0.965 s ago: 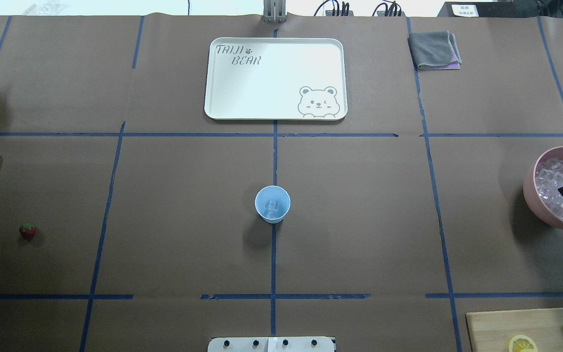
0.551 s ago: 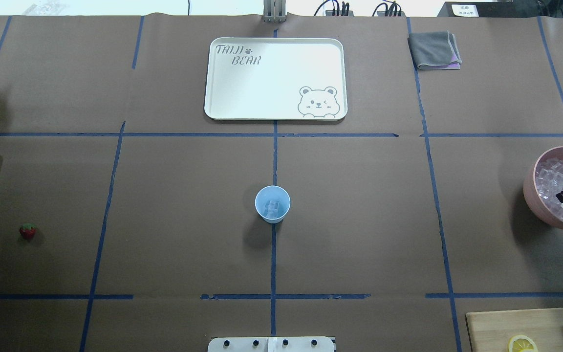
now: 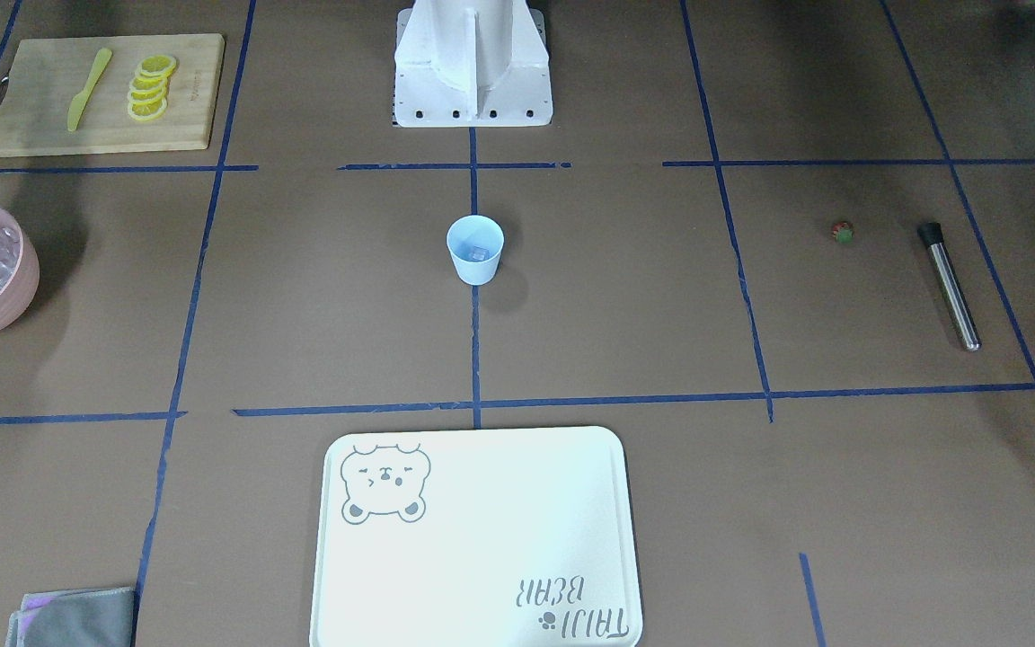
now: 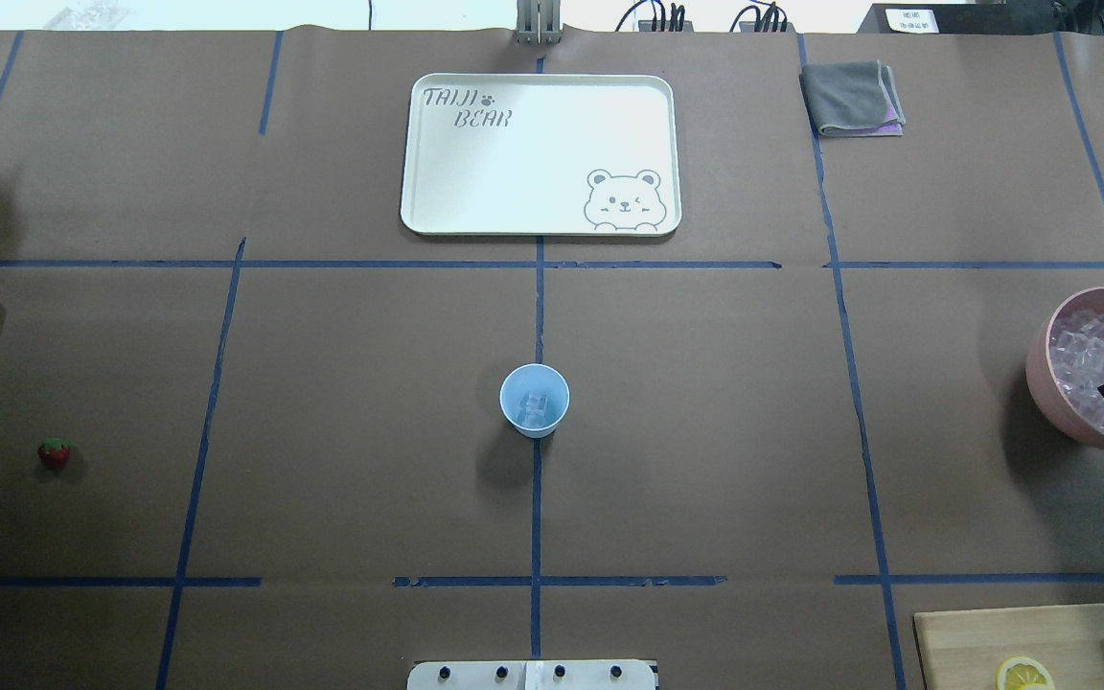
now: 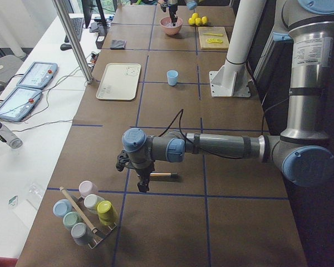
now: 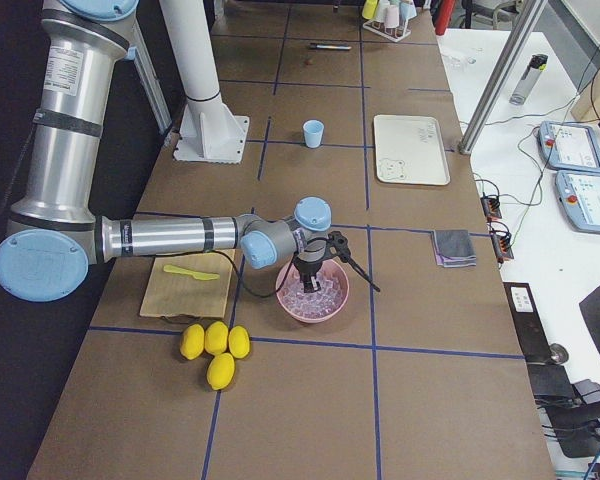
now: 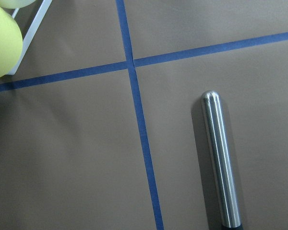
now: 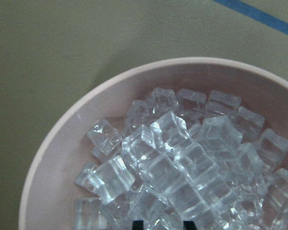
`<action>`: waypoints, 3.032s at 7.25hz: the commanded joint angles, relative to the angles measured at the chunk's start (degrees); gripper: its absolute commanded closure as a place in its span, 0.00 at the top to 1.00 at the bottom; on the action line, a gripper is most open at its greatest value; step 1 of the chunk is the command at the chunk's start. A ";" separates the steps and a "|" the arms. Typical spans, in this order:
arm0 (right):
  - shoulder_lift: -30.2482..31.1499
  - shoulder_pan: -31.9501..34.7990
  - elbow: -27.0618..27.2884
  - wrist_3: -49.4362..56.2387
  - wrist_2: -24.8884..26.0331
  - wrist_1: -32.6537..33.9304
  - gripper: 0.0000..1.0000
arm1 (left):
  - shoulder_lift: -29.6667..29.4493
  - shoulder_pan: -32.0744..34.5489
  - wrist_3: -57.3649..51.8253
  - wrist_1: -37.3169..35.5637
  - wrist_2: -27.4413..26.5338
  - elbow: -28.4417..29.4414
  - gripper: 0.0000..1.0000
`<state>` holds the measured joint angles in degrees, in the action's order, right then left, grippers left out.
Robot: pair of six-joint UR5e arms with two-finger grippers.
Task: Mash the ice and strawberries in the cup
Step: 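Grasp a third ice cube from the bowl with the right gripper, then carry the ice cube with the right gripper over the cup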
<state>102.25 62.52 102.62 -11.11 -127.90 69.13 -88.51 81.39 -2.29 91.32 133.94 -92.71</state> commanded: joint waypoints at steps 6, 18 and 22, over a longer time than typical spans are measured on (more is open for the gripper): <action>-20.90 -2.27 10.15 -22.12 0.55 18.77 0.01 | 0.00 -0.01 0.00 0.00 0.00 -0.63 1.00; -56.81 -38.44 -5.32 -69.31 27.80 24.65 0.27 | -0.26 -1.24 0.00 0.00 0.00 -0.10 1.00; -57.07 -39.14 -5.41 -69.23 28.24 25.09 0.98 | -0.18 -1.32 0.00 0.09 0.00 -0.01 1.00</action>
<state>45.36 23.46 97.15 -80.40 -99.72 94.19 -88.72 80.09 -2.29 91.38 133.94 -92.66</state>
